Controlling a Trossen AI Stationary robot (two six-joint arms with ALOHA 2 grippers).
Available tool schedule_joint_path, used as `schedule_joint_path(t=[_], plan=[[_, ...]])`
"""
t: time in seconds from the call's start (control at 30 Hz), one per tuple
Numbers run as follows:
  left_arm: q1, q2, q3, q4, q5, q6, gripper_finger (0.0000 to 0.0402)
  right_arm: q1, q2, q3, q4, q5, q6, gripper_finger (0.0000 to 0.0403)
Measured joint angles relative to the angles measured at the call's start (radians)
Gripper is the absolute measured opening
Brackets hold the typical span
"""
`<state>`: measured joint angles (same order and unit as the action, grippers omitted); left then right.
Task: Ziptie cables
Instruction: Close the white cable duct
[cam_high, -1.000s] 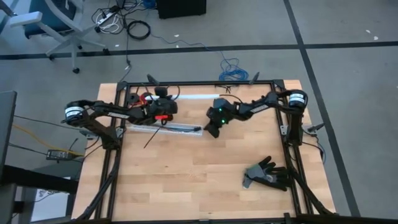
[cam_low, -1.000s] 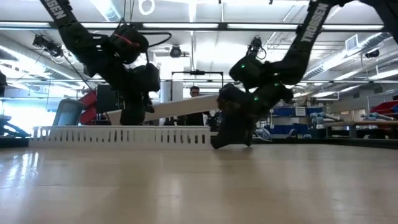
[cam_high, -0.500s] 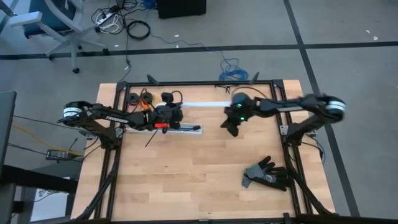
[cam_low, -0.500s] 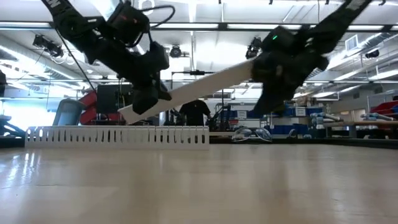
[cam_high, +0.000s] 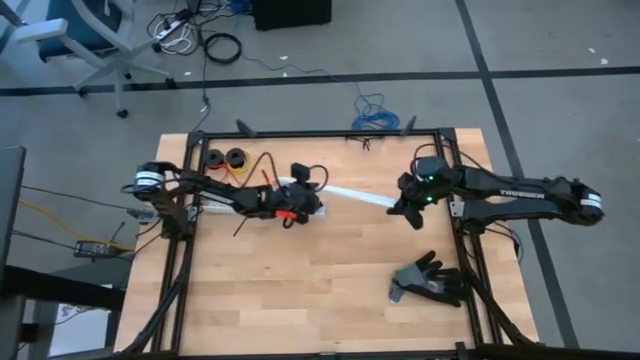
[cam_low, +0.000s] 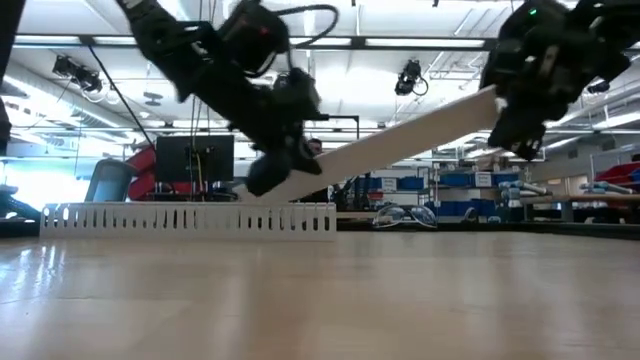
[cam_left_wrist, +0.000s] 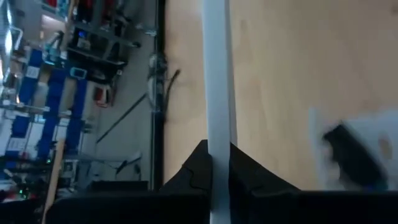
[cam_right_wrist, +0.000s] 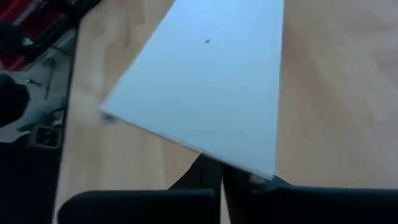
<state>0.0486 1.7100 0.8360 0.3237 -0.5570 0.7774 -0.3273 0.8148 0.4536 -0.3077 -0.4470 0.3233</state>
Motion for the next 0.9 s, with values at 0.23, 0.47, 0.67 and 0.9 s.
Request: schedule_joint_path(t=[0.23,0.47,0.67,0.9], plan=[[-0.025,0.118,0.134,-0.020,0.027,-0.010,0.0023,0.017,-0.110,0.004,0.006,-0.241,-0.008,0.0006],[-0.066,0.131,0.185,-0.044,0.021,-0.018,0.0023,0.069,-0.179,0.002,0.049,-0.441,0.055,0.0002],[-0.072,0.136,0.201,-0.092,-0.087,-0.015,0.0023,0.120,-0.239,0.006,-0.072,-0.528,0.148,0.0000],[-0.087,0.134,0.203,-0.077,-0.157,-0.015,0.0023,0.141,-0.322,0.004,-0.370,-0.147,0.122,0.0000]])
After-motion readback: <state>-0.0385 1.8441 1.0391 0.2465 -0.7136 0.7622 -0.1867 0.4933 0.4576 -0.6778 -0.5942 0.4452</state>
